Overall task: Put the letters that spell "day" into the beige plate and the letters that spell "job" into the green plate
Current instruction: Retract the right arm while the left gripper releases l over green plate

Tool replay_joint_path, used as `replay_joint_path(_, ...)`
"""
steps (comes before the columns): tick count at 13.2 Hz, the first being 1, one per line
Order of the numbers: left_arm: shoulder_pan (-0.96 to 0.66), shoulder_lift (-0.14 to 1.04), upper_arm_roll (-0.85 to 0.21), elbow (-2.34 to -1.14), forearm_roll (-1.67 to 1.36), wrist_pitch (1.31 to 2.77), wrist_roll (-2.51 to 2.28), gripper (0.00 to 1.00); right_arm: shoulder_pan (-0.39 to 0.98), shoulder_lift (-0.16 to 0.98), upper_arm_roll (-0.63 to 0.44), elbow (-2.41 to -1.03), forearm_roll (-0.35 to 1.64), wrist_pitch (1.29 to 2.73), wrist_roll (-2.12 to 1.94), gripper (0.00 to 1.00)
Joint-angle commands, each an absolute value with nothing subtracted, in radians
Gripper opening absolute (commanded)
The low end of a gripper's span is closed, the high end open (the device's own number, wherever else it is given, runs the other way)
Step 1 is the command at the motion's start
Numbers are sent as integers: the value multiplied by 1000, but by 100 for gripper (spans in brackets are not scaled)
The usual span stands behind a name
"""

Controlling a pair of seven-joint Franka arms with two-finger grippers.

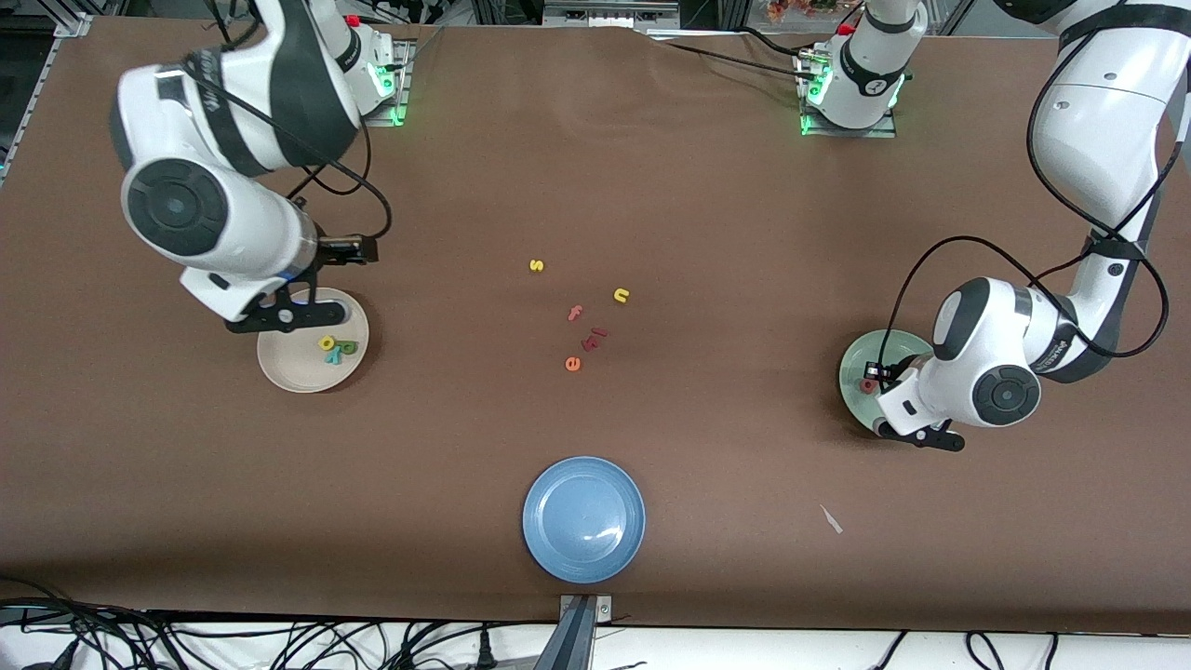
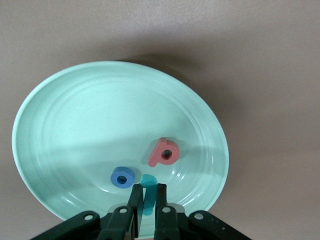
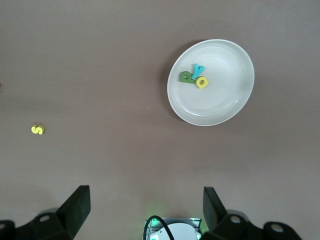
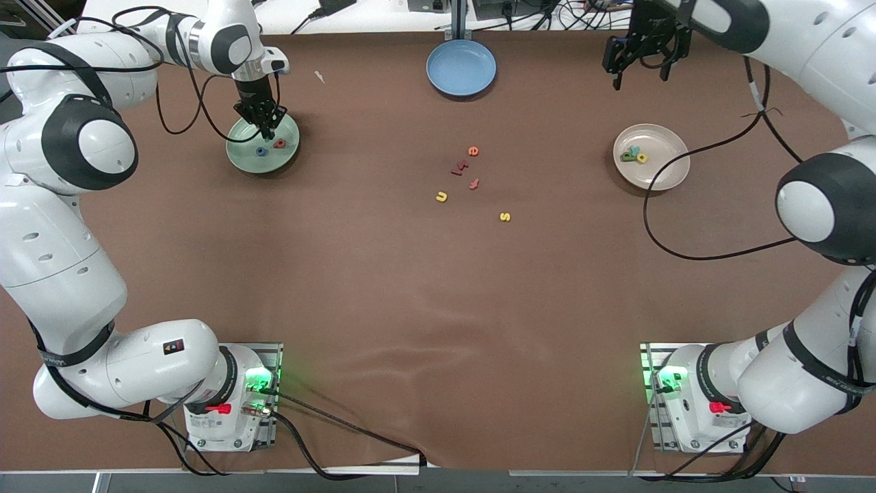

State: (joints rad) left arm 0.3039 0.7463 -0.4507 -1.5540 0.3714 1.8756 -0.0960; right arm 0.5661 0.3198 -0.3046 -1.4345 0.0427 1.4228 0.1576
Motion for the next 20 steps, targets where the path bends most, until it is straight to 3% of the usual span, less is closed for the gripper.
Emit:
replay_joint_path(1,340,753,-459,-1571,442,1908,-77,0,464,217,-227,-1508,29,1440,163,100)
replay_joint_path(5,351,787,-449,-1565,501,2023,-14,0,333,94,-204,-1600,34,1516,150,100)
replay_joint_path(6,351,790,-448,-1562,515,2040,-14,5,306,78,-199,-1603,34,1513,128,100)
replay_joint_path(7,351,787,-449,-1560,515,2039,-14,44,272,68,-198,-1603,35,1508,82,100)
replay_joint_path(8,351,782,-449,-1560,515,2036,-12,99,241,58,-198,-1601,35,1506,36,100)
replay_joint_path(12,339,737,-465,-1551,499,2002,-17,100,195,38,-196,-1576,32,1404,12,100)
replay_joint_path(15,344,669,-544,-1529,497,1925,-18,100,181,29,-186,-1566,28,1362,5,100)
replay_joint_path(20,350,555,-604,-1357,315,1712,-18,100,183,31,-163,-1565,-15,1417,-48,100)
